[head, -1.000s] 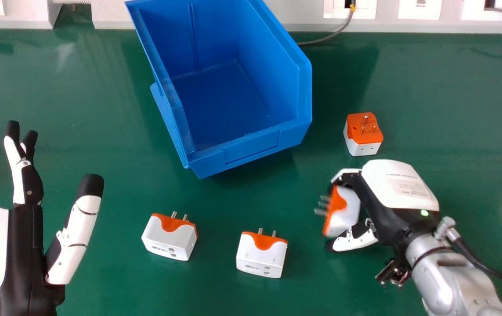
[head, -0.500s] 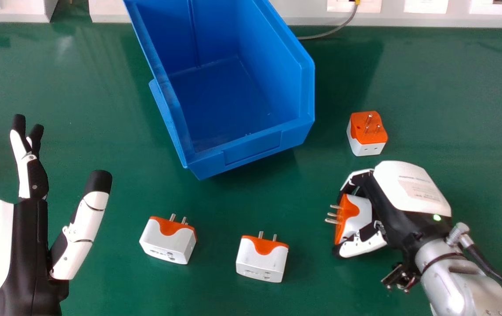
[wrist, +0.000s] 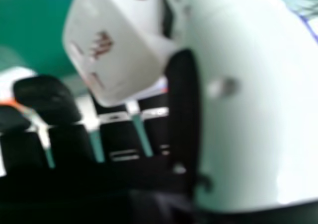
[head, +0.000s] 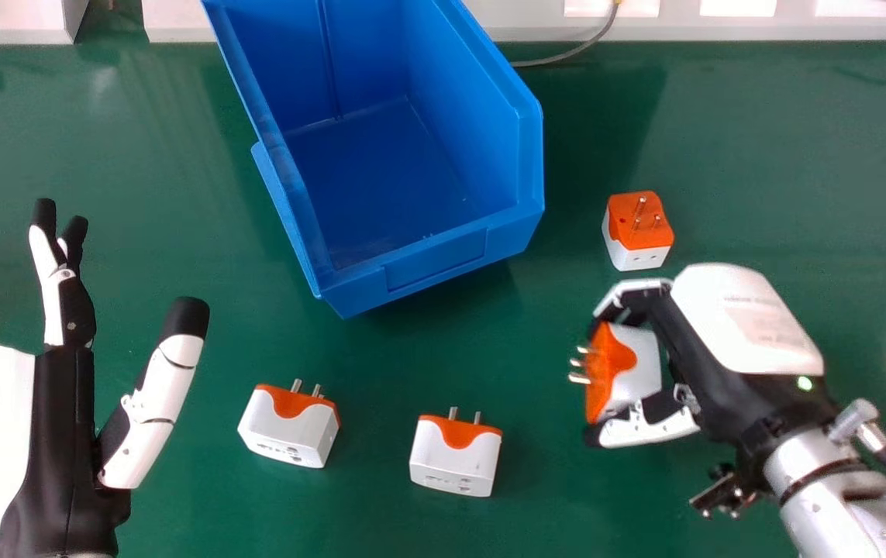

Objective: Pick all objects and put in blue box

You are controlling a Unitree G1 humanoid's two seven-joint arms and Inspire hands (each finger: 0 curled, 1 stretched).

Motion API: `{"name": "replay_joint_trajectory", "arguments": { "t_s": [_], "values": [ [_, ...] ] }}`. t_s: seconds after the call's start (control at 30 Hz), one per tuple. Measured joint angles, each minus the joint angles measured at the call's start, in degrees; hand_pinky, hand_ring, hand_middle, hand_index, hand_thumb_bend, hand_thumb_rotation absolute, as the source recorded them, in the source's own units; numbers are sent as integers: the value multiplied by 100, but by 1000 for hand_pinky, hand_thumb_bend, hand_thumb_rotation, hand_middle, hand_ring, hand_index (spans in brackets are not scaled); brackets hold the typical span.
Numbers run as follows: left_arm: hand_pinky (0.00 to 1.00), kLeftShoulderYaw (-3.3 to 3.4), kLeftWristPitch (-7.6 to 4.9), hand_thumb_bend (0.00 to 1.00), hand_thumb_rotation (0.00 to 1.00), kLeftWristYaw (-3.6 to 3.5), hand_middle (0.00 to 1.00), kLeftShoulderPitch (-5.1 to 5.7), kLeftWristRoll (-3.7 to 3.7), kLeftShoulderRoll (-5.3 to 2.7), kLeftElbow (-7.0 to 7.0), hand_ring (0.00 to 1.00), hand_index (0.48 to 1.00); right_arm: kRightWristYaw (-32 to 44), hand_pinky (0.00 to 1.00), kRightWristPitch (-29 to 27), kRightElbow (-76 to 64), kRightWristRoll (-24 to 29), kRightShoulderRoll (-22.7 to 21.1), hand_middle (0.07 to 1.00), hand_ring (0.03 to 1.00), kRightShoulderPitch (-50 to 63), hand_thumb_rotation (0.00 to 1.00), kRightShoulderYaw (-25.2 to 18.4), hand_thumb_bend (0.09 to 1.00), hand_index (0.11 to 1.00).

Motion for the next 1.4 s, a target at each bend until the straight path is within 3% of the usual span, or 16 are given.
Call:
{"name": "replay_joint_trajectory", "arguments": {
  "t_s": [0.23,0.47,0.8,0.97,1.07,1.4],
  "values": [
    [1000,-21,3,650,877,12,1000,-6,-3,-63,0,1000,1000,-22,70,-528,-216,-1,100,157,104,-220,136,6,490,469],
    [1000,-24,-68,631,880,20,1000,1,-6,-65,19,1000,1000,-32,74,-715,-75,-137,594,172,114,-1117,151,185,484,469],
    [1000,-41,-74,639,888,24,1000,50,-6,-72,48,1000,1000,-181,76,-797,1254,-201,1256,182,119,-2803,152,372,481,469],
    [1000,-50,-73,619,888,49,1000,82,56,-75,29,1000,1000,-126,125,-697,1935,-202,1580,267,185,-3698,140,486,483,474],
    [1000,-51,-73,611,887,50,1000,104,62,-71,4,1000,1000,-242,155,-693,2615,-217,1757,305,222,-4373,139,555,485,476],
    [1000,-80,-35,656,889,39,1000,181,46,-118,-97,1000,1000,-466,339,-315,4793,-343,2325,560,481,-6058,146,908,485,491]
  ]
}}
